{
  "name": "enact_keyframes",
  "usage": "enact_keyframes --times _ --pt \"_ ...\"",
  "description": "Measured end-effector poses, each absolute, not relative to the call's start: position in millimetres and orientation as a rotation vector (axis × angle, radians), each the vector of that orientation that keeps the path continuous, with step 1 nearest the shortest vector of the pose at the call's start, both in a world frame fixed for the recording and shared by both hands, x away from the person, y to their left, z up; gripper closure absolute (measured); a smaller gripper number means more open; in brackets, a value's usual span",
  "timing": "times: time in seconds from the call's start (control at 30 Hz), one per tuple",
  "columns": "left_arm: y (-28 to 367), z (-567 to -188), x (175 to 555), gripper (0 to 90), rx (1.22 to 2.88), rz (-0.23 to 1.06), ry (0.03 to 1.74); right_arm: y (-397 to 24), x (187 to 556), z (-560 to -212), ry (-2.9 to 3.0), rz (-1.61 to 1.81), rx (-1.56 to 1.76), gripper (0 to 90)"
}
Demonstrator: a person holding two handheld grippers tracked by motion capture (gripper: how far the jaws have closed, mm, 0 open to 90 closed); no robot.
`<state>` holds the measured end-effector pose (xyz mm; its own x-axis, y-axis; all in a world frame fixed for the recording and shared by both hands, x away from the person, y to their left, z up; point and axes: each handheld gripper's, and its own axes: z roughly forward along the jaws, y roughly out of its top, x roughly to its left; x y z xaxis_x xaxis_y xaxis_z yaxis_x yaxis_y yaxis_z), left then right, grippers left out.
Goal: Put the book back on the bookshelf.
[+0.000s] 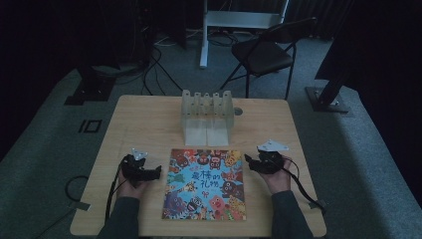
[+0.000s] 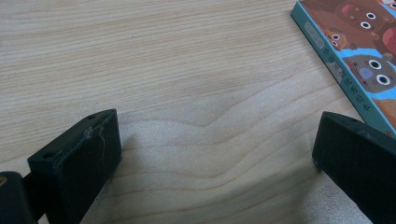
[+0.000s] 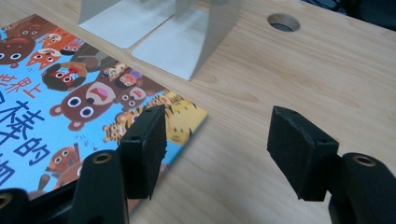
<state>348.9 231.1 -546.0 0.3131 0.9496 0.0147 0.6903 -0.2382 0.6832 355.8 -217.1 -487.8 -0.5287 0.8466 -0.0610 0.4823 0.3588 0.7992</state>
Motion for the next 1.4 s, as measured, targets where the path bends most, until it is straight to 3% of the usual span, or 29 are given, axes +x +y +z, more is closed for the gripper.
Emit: enact_keyframes --times 0.13,0.27,0.43,1.1,1.23,1.4 --pt "231 -546 349 1.8 2.010 0.588 1.443 -208 368 -490 2.201 1.012 1.152 28.9" --pt "231 -546 349 2.2 2.008 0.588 1.443 -202 382 -500 2.236 0.992 1.168 27.1" --pt "231 -545 347 14.7 2.013 0.587 1.380 -201 398 -510 2.293 1.038 1.181 26.3" --pt "233 -543 346 19.9 2.033 0.569 1.350 -188 423 -540 2.426 1.211 1.233 24.6" --pt "230 -542 342 31.2 2.058 0.564 1.292 -188 423 -540 2.423 1.225 1.251 24.6" --pt "218 -535 332 28.4 2.070 0.557 1.229 -189 424 -540 2.420 1.237 1.276 25.1"
